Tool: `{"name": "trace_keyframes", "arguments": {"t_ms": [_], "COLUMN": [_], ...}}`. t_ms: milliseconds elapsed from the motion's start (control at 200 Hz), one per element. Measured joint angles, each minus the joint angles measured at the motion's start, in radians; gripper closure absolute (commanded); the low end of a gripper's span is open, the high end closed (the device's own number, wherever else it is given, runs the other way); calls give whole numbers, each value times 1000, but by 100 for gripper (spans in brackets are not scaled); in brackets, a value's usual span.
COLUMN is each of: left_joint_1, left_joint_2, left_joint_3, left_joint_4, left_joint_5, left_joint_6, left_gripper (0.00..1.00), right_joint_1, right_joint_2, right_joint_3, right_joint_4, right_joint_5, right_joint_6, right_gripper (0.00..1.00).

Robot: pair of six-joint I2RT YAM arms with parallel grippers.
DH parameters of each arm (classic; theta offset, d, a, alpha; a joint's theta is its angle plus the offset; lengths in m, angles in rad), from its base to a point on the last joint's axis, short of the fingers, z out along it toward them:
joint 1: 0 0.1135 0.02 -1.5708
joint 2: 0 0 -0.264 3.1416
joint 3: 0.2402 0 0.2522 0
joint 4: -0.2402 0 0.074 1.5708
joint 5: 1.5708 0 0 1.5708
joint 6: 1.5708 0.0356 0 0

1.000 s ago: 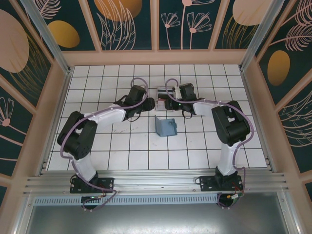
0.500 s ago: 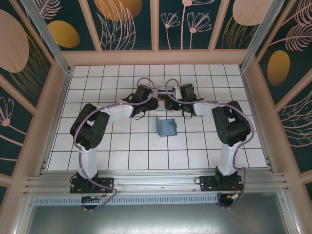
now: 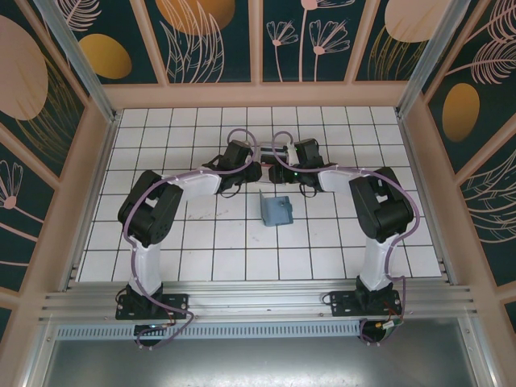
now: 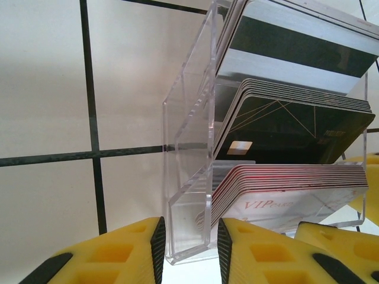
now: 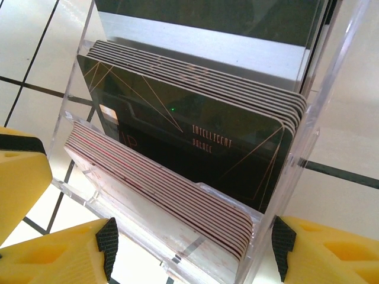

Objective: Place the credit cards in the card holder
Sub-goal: Rotate the storage box at the top-center of the table.

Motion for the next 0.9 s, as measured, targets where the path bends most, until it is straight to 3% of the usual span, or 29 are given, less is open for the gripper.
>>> {"name": "trace_keyframes", "arguments": {"t_ms": [901], "left_joint_1": [3], "left_joint_2": [-5], "left_joint_3": [-69], "left_joint_4": [134], "left_joint_5": [45], "left_joint_6": [41], "left_gripper": [73], "right_joint_1": [-16], "right_joint_2": [10], "right_joint_3": [22], "right_joint_4": [29], "right_joint_5": [18], "right_joint_6": [79], "right_gripper": [32]}}
